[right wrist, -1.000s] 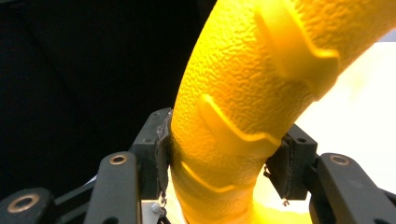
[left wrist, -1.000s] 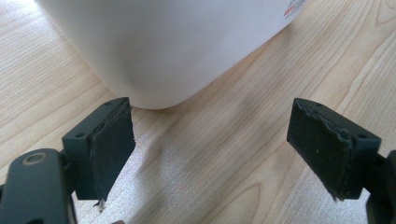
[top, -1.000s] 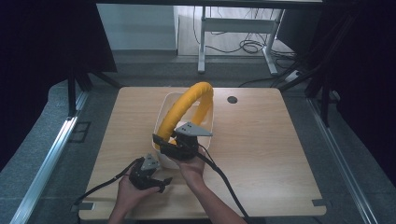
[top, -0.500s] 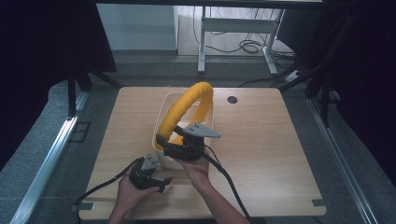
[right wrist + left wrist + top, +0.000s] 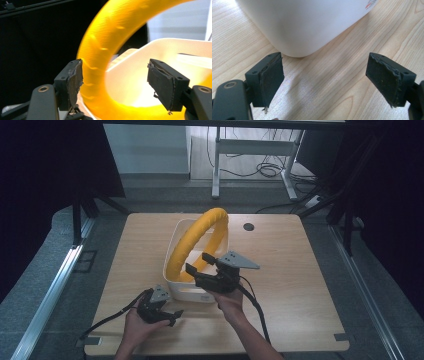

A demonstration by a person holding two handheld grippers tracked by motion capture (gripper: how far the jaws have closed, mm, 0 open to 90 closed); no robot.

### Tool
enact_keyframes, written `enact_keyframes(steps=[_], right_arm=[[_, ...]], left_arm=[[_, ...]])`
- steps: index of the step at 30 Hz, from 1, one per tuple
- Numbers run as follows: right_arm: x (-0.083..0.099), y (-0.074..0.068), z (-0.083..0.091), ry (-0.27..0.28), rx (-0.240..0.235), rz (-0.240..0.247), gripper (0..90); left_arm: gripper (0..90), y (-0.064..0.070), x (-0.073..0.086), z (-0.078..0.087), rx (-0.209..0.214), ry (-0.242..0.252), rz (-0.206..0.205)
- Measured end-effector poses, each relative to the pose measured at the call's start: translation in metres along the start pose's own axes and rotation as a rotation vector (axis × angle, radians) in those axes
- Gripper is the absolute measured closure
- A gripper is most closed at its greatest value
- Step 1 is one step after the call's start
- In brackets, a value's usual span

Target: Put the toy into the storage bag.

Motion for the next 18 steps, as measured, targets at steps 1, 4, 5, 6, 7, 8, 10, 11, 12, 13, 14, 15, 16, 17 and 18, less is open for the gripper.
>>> enact_keyframes(steps=[1, 4, 5, 6, 7, 8, 10, 11, 12, 13, 14, 15, 16, 17, 18], right_arm=[[0.000, 0.007, 0.007, 0.005, 0.007, 0.003, 30.5], [0.003, 0.024, 0.024, 0.009, 0.033, 0.022, 34.1], [0.006, 0.030, 0.030, 0.005, 0.042, 0.029, 34.8], [0.008, 0.036, 0.035, 0.003, 0.055, 0.039, 35.8], [0.008, 0.036, 0.035, 0.003, 0.055, 0.039, 35.8], [0.010, 0.042, 0.041, 0.003, 0.067, 0.044, 36.8], [0.019, 0.062, 0.058, -0.005, 0.097, 0.049, 39.5], [0.019, 0.062, 0.058, -0.005, 0.097, 0.049, 39.5], [0.022, 0.069, 0.063, -0.007, 0.109, 0.048, 40.2], [0.029, 0.083, 0.073, -0.021, 0.131, 0.052, 40.9], [0.033, 0.090, 0.077, -0.027, 0.143, 0.056, 41.4], [0.033, 0.090, 0.077, -0.027, 0.143, 0.056, 41.4], [0.042, 0.103, 0.086, -0.045, 0.169, 0.054, 41.3], [0.047, 0.109, 0.090, -0.055, 0.175, 0.050, 41.2], [0.052, 0.115, 0.093, -0.063, 0.184, 0.046, 41.2]], left_arm=[[15.0, 0.000, 0.000, 0.000, -0.001, 0.000, 0.000], [15.0, 0.000, 0.000, 0.002, -0.004, 0.001, -0.005], [15.0, 0.000, 0.000, 0.002, -0.004, 0.001, -0.005], [15.1, 0.000, 0.000, 0.002, -0.005, 0.003, -0.005], [15.1, 0.000, 0.000, 0.002, -0.005, 0.003, -0.005], [15.1, 0.000, 0.000, 0.003, -0.006, 0.001, -0.003], [15.0, 0.000, 0.000, 0.003, -0.009, 0.002, -0.005], [15.0, 0.000, 0.000, 0.003, -0.009, 0.002, -0.005], [15.0, -0.001, 0.000, 0.003, -0.010, 0.002, -0.005], [15.0, -0.001, 0.000, 0.003, -0.010, 0.001, -0.005], [15.0, 0.000, 0.001, 0.003, -0.011, 0.000, -0.002], [15.0, 0.000, 0.001, 0.003, -0.011, 0.000, -0.002], [15.0, -0.001, 0.001, 0.003, -0.011, -0.001, -0.003], [15.0, -0.001, 0.001, 0.003, -0.011, -0.001, -0.003], [15.0, -0.001, 0.001, 0.003, -0.013, -0.004, -0.004]])
Point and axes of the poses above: each handheld gripper's, and its own axes: z roughly backward along the jaws, x roughly out of its underside, y roughly to its right, the point moved 9 cm from there along -z, roughly forward along the jaws, and after that the axes turned 9 degrees about z, right-handed, at the moved point
